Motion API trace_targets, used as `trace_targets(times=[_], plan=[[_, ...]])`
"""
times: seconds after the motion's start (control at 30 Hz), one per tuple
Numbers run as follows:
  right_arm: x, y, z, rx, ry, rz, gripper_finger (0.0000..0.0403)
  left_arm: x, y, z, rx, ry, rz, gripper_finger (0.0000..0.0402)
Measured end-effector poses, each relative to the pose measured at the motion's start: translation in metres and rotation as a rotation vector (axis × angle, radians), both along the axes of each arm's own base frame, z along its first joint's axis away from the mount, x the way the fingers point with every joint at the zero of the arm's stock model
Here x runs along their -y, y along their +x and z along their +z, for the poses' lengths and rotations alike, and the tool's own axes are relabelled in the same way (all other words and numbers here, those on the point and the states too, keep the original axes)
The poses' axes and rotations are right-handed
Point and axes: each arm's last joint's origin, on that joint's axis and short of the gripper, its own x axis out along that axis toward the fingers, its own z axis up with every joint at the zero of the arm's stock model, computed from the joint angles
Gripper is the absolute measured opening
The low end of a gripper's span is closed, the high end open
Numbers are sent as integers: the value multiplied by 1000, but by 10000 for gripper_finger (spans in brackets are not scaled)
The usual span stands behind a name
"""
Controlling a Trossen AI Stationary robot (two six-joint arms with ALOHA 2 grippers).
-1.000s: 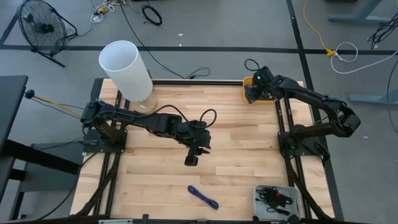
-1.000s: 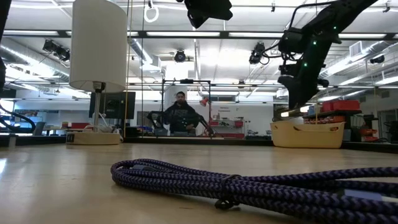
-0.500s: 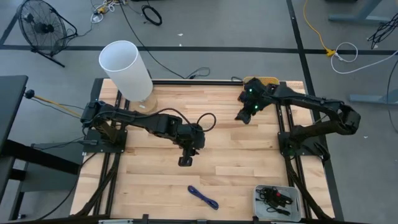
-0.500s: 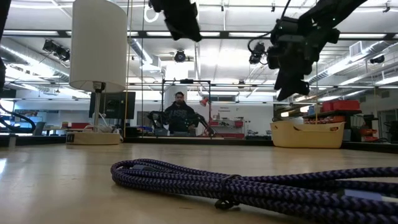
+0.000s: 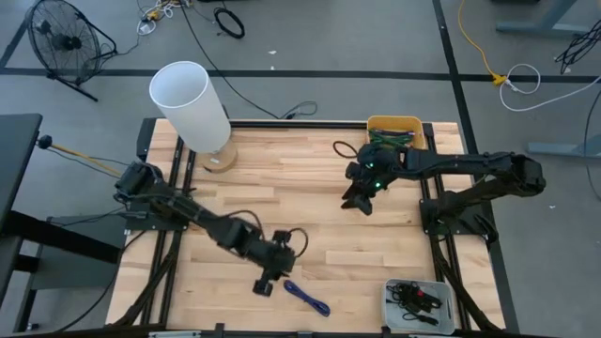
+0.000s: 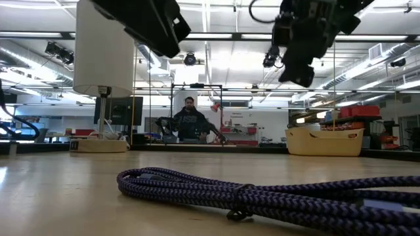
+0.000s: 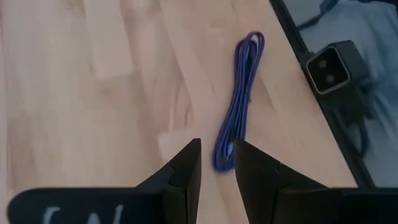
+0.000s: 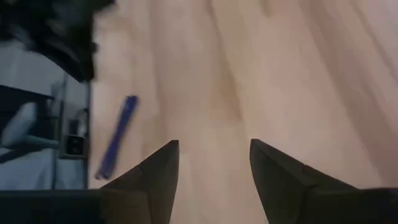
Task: Pick & Place USB Port
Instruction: Put the black and blue USB cable into the yellow bin
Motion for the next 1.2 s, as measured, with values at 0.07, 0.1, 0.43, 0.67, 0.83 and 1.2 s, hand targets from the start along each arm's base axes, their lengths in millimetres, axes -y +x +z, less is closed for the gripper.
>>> trace_targets(times=[0.07, 0.1, 0.43, 0.67, 0.83, 1.2], plan=[[-9, 5, 3, 45, 6, 21, 196, 10, 0, -10, 45, 22, 6, 99], [-14, 7, 5, 68, 6, 36, 196, 14, 1, -16, 47, 43, 8, 99], [-50, 20, 18, 243, -46, 124, 196, 31, 33, -72, -46, 116, -36, 99], [-59, 21, 18, 255, -145, 109, 196, 43, 47, -82, -91, 42, -140, 99], [-59, 21, 17, 249, -190, 73, 196, 49, 45, -83, -110, 12, -146, 99], [-57, 21, 17, 243, -221, 38, 196, 59, 41, -85, -191, -131, -124, 99]])
